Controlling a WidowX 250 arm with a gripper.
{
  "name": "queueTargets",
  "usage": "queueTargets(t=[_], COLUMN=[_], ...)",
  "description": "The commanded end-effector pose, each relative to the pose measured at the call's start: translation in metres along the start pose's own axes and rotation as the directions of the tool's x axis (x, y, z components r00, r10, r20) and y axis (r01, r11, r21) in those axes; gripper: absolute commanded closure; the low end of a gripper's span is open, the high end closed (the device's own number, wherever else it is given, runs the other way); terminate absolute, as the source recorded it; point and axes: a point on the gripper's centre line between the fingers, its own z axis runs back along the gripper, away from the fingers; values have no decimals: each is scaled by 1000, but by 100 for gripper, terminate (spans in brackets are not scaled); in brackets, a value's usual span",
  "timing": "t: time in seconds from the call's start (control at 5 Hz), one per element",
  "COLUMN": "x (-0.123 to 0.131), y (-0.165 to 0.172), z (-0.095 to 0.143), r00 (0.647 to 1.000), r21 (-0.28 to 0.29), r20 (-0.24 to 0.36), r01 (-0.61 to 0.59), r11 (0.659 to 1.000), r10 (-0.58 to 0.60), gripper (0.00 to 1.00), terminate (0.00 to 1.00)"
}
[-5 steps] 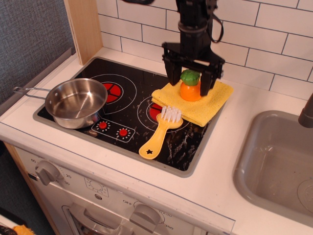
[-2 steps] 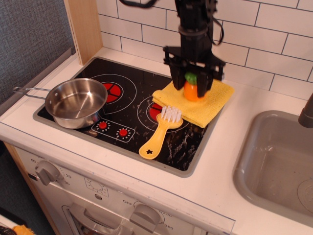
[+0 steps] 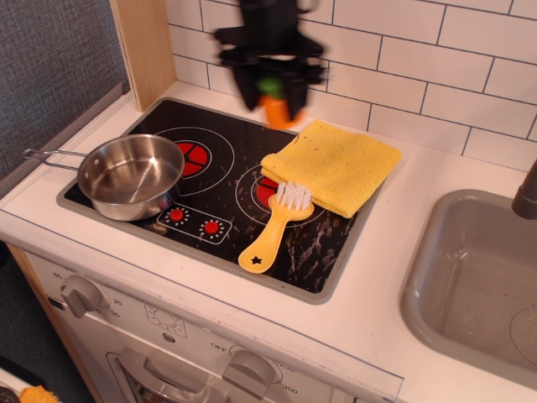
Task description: Pick up the orange bottle and place it in the silver pot.
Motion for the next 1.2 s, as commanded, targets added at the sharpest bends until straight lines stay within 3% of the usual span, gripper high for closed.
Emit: queueTargets(t=[0.0,0.2,0.6,0.8,1.0], x=[-46,-61,-80,-82,-82], y=[74,99,117,112,104], z=[4,0,-7,-9,-2], r00=[994,990,980,979,984], r21=[138,173,177,171,169], r20=[-23,-54,-104,-120,-101], r01=[-100,-119,-147,-141,-130], r11=[985,978,973,975,977], r10=[104,131,167,163,148], gripper=[100,100,100,0,0], terminate=[0,0,0,0,0])
